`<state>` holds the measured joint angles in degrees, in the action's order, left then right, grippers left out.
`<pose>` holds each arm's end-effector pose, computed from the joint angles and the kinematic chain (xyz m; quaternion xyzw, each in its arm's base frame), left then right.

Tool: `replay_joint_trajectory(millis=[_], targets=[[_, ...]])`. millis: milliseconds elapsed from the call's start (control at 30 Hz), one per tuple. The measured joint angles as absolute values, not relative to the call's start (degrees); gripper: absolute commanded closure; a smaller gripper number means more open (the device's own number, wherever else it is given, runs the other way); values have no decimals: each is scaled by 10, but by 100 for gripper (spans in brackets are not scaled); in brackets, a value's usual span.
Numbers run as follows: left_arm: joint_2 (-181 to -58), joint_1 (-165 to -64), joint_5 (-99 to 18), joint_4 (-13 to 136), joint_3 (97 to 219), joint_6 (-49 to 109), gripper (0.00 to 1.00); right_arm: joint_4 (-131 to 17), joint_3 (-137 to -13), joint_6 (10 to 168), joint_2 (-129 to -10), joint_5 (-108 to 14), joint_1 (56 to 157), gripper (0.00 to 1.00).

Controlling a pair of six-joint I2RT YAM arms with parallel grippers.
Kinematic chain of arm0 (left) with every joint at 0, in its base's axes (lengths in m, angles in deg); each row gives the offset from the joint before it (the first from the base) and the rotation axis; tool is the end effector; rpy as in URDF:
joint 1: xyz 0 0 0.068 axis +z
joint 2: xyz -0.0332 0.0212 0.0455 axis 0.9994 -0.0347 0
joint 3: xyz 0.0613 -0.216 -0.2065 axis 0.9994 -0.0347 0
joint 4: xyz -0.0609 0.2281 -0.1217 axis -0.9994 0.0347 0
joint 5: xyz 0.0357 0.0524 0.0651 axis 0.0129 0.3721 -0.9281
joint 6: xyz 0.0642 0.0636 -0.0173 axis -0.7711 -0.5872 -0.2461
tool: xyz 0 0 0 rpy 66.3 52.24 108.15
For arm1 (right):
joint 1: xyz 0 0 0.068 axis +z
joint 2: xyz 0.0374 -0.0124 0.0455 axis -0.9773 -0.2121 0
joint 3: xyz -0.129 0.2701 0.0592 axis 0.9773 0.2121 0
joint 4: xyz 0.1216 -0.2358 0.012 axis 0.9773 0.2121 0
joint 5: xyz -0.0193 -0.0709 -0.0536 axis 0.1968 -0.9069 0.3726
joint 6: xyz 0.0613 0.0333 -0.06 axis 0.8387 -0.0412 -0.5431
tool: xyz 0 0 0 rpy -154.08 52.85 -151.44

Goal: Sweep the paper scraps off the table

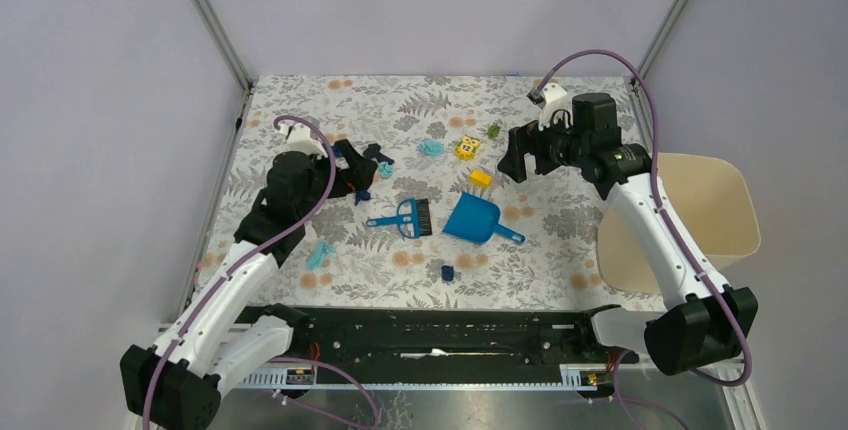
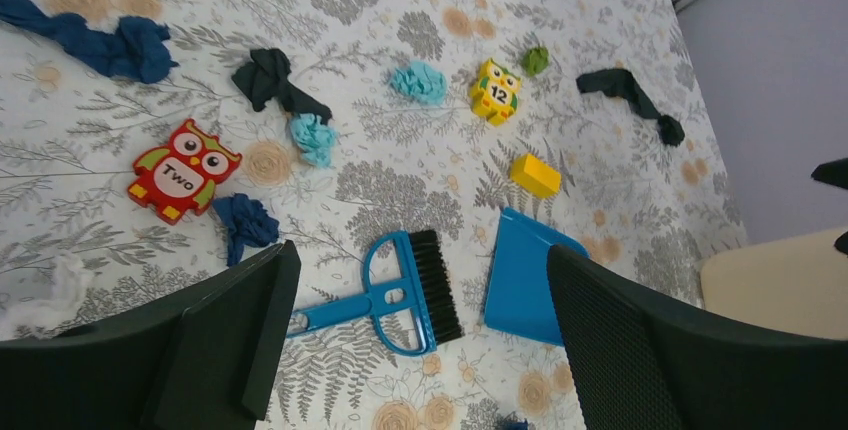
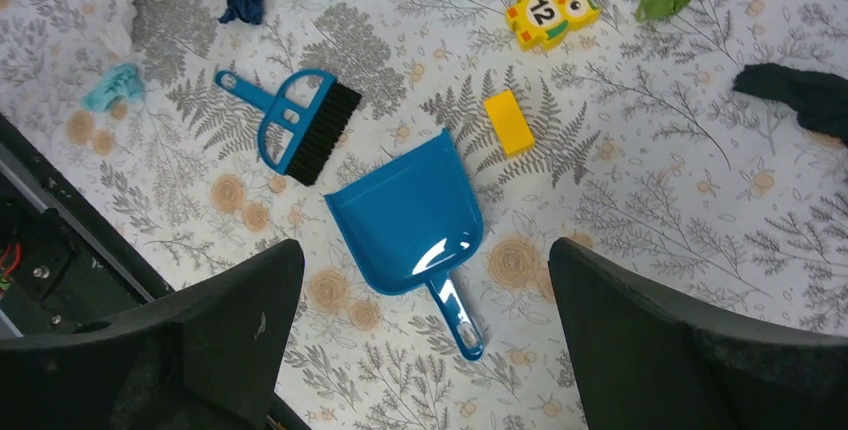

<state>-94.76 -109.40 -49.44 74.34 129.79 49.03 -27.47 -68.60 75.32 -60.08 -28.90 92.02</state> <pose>0.2203 -0.0849 0.3266 -0.0678 0.8033 -0.2533 0.5347 0.2856 0.1090 0.3662 -0.2592 0.8206 0.2224 0.4583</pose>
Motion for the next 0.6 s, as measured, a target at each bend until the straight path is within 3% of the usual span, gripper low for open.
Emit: replay_joint_trajectory(millis=[400, 600], targets=[[-977, -1113, -455, 720, 1281, 482, 2, -294, -767, 738, -660, -175, 928, 0], [-1001, -1117, -416, 721, 1260, 430, 11, -290, -759, 712, -716, -147, 934, 0]])
